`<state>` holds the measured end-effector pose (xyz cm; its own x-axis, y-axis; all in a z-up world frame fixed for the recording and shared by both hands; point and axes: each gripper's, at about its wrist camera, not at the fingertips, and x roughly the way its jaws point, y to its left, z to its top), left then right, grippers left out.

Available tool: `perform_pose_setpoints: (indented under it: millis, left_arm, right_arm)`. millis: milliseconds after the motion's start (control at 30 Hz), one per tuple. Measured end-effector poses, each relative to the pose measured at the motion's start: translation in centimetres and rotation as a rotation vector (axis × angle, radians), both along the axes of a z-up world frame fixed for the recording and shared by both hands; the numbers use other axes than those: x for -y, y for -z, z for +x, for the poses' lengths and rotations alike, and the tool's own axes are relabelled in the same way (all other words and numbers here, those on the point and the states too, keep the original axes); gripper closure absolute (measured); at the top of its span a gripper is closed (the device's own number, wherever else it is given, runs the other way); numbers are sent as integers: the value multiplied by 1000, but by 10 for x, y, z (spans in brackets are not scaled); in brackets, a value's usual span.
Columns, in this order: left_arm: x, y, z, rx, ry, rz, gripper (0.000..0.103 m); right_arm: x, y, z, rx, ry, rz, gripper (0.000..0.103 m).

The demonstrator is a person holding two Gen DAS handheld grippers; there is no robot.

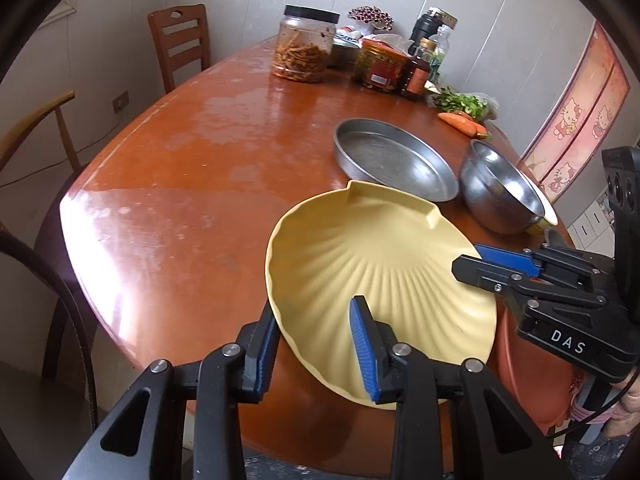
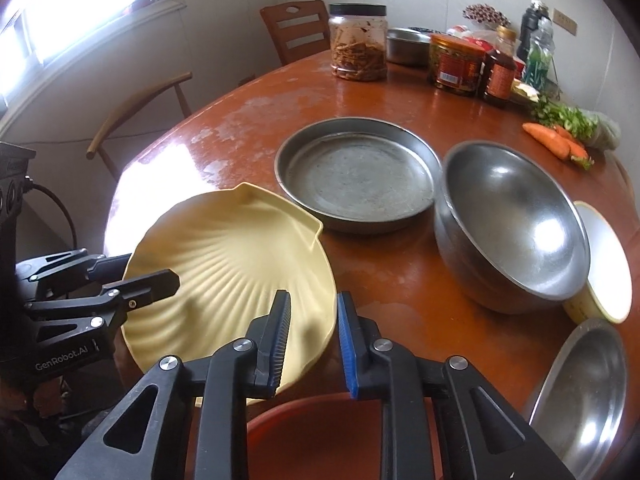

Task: Organize plates and bowls
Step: 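Grasp the rim of the yellow shell-shaped plate with the left tool, then carry the yellow plate to the table edge and open the left tool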

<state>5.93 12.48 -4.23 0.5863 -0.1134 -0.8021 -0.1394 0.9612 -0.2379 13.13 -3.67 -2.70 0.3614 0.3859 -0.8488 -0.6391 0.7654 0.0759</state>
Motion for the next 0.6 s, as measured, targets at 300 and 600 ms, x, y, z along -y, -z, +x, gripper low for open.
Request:
perform_pose_setpoints:
  millis: [300,600]
  left_arm:
    - [-38,-9,-2,16,-80,46,68]
    - [-52,-2,3,7,-107,60,68]
  right_arm:
    - [-38,-4,-4,1,-38,30,79]
    - [-56,7,-2,-2,-33,36,78]
